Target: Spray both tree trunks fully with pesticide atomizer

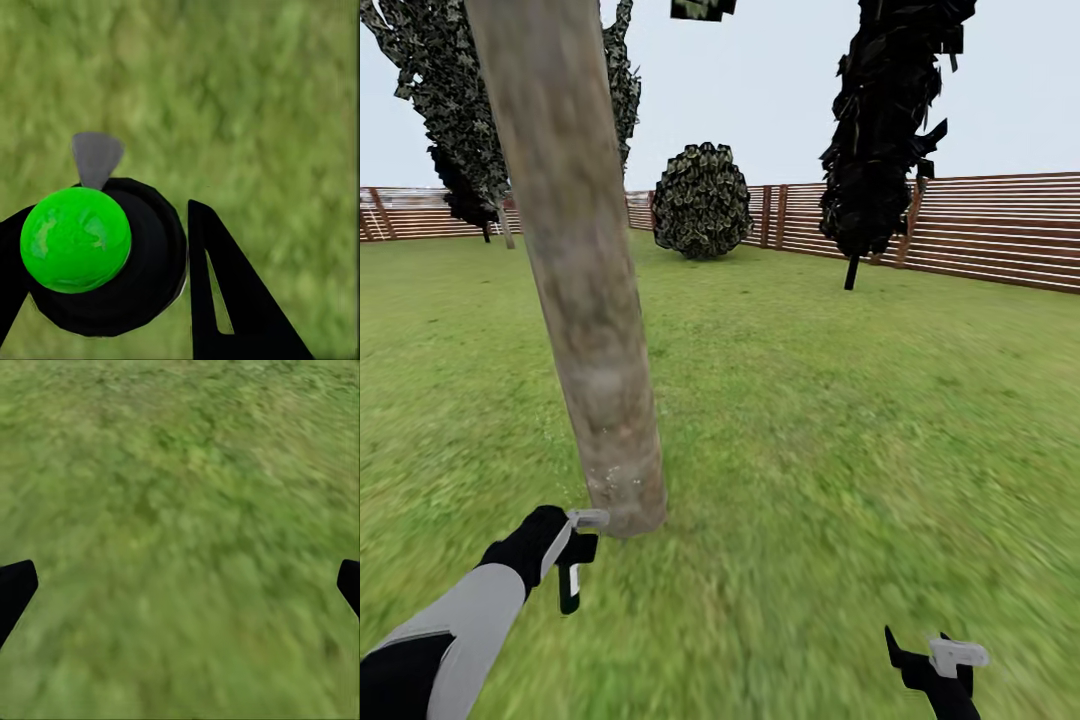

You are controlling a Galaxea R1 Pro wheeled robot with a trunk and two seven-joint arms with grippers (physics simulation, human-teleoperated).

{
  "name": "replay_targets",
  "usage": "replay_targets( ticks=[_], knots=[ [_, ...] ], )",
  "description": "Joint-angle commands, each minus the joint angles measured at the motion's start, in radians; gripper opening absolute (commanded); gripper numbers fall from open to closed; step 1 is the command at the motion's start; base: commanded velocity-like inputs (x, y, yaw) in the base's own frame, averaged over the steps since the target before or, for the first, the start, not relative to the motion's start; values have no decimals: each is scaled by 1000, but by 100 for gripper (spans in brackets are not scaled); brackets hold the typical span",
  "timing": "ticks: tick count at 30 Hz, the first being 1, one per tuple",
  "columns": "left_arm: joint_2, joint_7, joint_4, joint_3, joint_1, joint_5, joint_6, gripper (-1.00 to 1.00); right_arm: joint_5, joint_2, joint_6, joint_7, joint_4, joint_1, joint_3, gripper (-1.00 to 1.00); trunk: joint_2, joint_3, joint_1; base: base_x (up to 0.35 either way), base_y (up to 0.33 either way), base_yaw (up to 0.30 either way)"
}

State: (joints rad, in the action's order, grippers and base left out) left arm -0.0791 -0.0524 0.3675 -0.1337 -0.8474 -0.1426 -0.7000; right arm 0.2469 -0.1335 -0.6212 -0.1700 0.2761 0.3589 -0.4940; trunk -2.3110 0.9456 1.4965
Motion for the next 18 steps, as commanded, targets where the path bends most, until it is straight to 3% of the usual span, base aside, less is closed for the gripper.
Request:
replay_targets(
  ticks=[1, 2, 5, 10, 13, 16, 18],
  knots=[
    [4, 0, 0, -1, -1, -2, 0, -100, 0, 0, 0, 0, 0, 0, 0, 100, 0, 0, 0, 290, 188, 0],
    [13, 0, 0, -1, -1, -1, -1, -100, 0, 0, 1, 0, 0, 0, 0, 100, 0, 0, 0, 291, 187, 0],
    [73, 4, 1, 0, -1, -3, -1, -100, 1, 0, 1, 0, 0, 0, 0, 100, 0, 0, 0, 134, 76, 0],
    [89, 4, 1, 0, -1, -1, -1, -100, 2, 0, 1, 0, 0, 0, 0, 100, 0, 0, 0, 15, 8, 0],
    [78, 2, 1, 2, -1, -3, -1, -100, 2, 0, 1, 0, 0, 0, 0, 100, 0, 0, 0, 1, 0, 0],
    [12, -2, 2, -2, -1, 0, -1, -100, 2, 0, 1, 0, 0, 0, 0, 100, 0, 0, 0, 0, 0, 0],
    [-11, -4, 2, -3, -1, 3, -1, -100, 2, 0, 1, 0, 0, 0, 0, 100, 0, 0, 0, 0, 0, 0]
  ],
)
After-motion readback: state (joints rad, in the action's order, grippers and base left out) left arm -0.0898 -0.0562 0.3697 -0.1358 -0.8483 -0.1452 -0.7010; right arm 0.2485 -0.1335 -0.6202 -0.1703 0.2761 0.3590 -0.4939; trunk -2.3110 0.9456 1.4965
